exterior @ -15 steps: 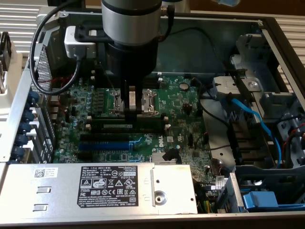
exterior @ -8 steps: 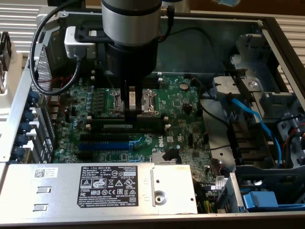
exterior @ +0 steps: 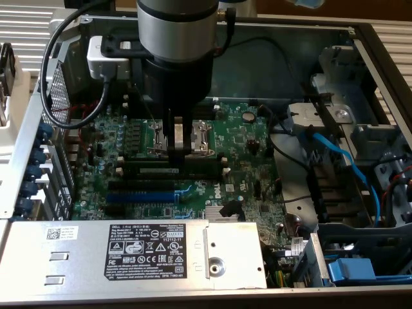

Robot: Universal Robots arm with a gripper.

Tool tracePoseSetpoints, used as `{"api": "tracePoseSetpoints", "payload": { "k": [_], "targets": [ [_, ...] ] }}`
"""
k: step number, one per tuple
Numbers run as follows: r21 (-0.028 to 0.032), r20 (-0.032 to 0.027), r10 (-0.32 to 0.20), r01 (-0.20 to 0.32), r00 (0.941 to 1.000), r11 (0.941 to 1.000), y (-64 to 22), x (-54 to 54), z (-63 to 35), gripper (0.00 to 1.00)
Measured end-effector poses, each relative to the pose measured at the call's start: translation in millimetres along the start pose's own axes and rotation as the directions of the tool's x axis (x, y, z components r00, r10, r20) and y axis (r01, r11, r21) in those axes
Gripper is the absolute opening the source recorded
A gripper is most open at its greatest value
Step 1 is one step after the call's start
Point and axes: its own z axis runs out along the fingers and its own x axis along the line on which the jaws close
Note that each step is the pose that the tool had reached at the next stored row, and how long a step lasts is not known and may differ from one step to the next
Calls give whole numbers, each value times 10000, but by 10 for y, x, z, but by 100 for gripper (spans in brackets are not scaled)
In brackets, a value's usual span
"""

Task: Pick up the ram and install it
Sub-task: 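Press down the ram until it locks into place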

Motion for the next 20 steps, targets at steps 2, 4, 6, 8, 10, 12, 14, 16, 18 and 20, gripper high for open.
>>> {"api": "tracePoseSetpoints", "payload": {
  "k": [2,4,6,8,10,12,14,16,18,20],
  "targets": [
    [0,1,0,0,10000,10000,0,0,3,10],
    [0,2,0,0,10000,10000,0,0,6,10],
    [1,2,0,0,10000,10000,0,0,10,10],
    [0,3,1,-1,10000,10000,0,0,13,10],
    [1,9,1,-1,10000,10000,0,0,16,10],
    [1,15,1,-1,10000,10000,0,0,18,10],
    [1,21,1,-1,10000,10000,0,0,19,10],
    [1,28,1,-1,10000,10000,0,0,20,10],
    [1,36,1,-1,10000,10000,0,0,22,10],
    [1,42,1,-1,10000,10000,0,0,23,10]
  ]
}}
